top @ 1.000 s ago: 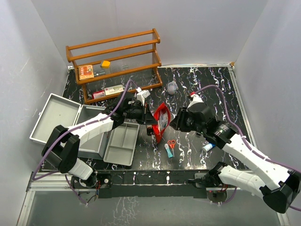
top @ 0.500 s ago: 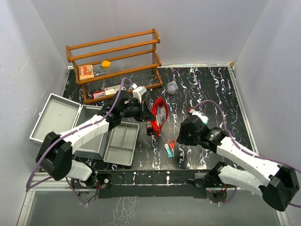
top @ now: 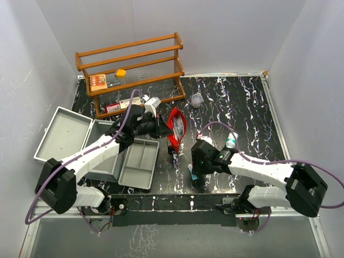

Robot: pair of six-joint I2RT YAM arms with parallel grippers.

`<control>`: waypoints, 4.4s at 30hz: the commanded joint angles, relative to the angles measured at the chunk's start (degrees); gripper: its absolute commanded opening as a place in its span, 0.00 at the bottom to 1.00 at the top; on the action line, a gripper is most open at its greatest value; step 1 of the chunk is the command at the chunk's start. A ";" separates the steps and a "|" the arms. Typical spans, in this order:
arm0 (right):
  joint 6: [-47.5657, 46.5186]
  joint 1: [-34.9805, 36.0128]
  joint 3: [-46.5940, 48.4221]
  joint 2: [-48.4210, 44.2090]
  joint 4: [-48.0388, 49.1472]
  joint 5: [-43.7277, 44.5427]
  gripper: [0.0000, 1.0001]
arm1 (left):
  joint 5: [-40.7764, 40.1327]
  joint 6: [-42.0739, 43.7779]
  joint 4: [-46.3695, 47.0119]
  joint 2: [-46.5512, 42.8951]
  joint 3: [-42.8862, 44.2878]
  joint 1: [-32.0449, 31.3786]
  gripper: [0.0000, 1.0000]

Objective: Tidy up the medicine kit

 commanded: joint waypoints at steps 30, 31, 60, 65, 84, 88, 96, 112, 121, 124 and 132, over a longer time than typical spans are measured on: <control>2.07 3.05 4.96 12.64 2.56 7.42 0.22 | -0.84 -1.55 3.18 -4.37 -0.62 2.03 0.00; 2.51 3.17 5.18 12.67 1.86 8.14 0.22 | -0.73 -1.49 3.18 -4.37 -0.64 2.06 0.00; 5.28 4.63 8.90 16.36 -0.39 7.61 0.29 | -11.16 -0.73 -0.03 -10.94 -2.59 2.76 0.00; 10.28 7.42 13.14 20.75 -8.12 15.35 0.26 | -12.48 -0.44 -0.66 -11.65 -2.59 2.71 0.00; 13.60 10.68 15.99 12.21 -9.89 25.99 0.17 | -12.14 0.12 -1.51 -12.00 -3.07 3.09 0.00; 13.97 10.64 15.40 6.19 -8.92 28.09 0.19 | -8.79 -0.12 -0.50 -10.13 -2.67 3.08 0.00; 12.91 10.56 19.94 -2.73 -8.70 32.19 0.20 | 5.07 -0.84 2.89 -4.49 -0.01 3.09 0.00; 7.09 10.56 20.49 -10.43 2.80 31.17 0.22 | 18.28 -5.13 5.76 7.16 -0.53 2.48 0.00; 12.54 10.48 15.57 -4.69 -3.74 29.63 0.28 | 9.62 -1.43 -0.64 3.74 -0.76 2.43 0.00; 13.39 9.81 12.92 -2.96 -3.71 25.89 0.32 | 8.71 -1.74 -0.30 2.33 -1.73 2.43 0.00; 9.00 3.90 10.28 5.83 1.40 16.13 0.37 | -2.71 -0.79 -1.85 -6.66 -2.20 2.55 0.00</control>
